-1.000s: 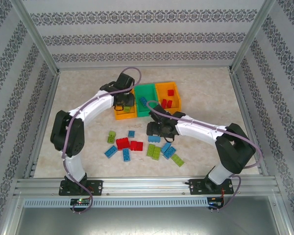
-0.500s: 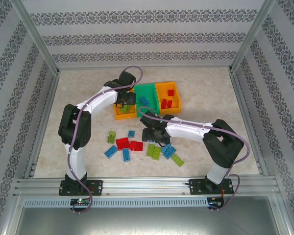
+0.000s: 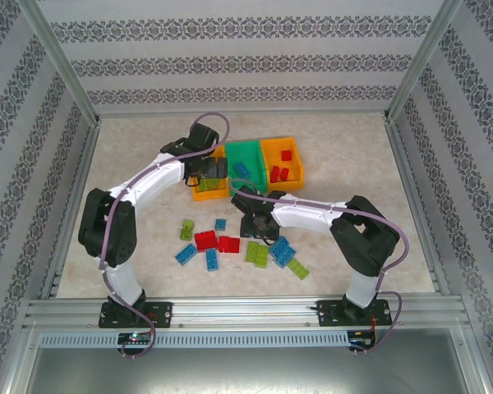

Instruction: Sort the legos into containers by color

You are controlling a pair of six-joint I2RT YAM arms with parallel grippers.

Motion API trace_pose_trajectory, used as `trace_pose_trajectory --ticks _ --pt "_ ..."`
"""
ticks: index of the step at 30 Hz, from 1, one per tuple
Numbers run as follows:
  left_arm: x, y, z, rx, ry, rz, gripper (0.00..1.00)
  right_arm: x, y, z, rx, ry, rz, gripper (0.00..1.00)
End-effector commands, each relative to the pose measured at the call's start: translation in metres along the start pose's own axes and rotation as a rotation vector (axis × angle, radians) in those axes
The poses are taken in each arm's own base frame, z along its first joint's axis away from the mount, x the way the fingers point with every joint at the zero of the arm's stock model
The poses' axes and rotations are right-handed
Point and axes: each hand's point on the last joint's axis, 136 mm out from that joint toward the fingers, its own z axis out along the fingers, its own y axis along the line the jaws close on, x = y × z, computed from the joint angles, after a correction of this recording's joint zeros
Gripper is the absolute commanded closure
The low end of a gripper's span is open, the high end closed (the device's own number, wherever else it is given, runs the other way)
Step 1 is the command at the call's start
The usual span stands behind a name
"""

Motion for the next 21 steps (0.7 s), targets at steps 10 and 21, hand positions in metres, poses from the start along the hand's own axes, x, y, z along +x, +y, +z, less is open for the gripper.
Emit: trace_pose_trajectory --ticks 10,21 --pt "0.02 0.024 -0.019 -0.037 -0.051 -0.02 0.0 -0.048 0.011 -0.041 -0.038 -0.133 -0.032 0.41" --pt "0.075 0.047 -0.021 -0.072 0.038 -0.039 0.0 -0.142 0.032 -0.063 -0.121 -0.283 -0.071 0.39"
